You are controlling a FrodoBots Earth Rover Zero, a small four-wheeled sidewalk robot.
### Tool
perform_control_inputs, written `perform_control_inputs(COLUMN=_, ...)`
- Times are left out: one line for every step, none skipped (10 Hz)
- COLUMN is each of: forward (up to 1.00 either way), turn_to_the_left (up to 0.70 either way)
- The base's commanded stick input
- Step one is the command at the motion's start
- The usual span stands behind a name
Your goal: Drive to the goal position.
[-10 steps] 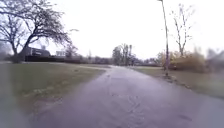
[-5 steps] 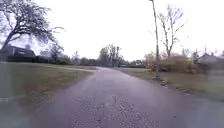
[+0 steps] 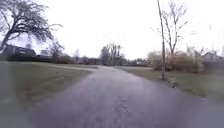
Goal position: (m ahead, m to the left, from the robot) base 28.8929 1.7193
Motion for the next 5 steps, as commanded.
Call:
perform_control_inputs(forward=1.0, turn_to_the_left=0.0)
perform_control_inputs(forward=1.0, turn_to_the_left=0.0)
perform_control_inputs(forward=1.0, turn_to_the_left=0.0)
perform_control_inputs(forward=1.0, turn_to_the_left=0.0)
perform_control_inputs(forward=1.0, turn_to_the_left=0.0)
